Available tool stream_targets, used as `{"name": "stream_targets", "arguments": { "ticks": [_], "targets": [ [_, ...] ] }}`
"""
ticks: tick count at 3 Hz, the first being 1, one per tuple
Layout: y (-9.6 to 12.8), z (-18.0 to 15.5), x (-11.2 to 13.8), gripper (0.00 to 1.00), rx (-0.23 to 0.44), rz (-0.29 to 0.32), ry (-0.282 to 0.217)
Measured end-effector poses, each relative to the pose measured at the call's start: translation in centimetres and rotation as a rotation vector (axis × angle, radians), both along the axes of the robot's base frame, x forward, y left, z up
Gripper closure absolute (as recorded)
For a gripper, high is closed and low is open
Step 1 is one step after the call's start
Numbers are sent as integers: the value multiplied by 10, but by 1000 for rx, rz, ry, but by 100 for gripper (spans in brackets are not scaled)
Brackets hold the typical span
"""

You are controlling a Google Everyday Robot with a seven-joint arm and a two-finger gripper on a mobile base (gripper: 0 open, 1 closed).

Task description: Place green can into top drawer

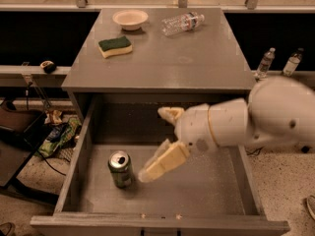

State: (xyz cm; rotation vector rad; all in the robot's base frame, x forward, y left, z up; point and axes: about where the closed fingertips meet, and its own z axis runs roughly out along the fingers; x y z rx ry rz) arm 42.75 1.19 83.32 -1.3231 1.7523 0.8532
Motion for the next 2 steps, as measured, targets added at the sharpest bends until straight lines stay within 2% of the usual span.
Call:
{"name": "stream_targets", "arguments": {
  "ticks": [1, 2],
  "targets": [
    [-17, 62, 13, 0, -200, 21, -34],
    [-14, 77, 15, 0, -241, 43, 1]
  ]
}}
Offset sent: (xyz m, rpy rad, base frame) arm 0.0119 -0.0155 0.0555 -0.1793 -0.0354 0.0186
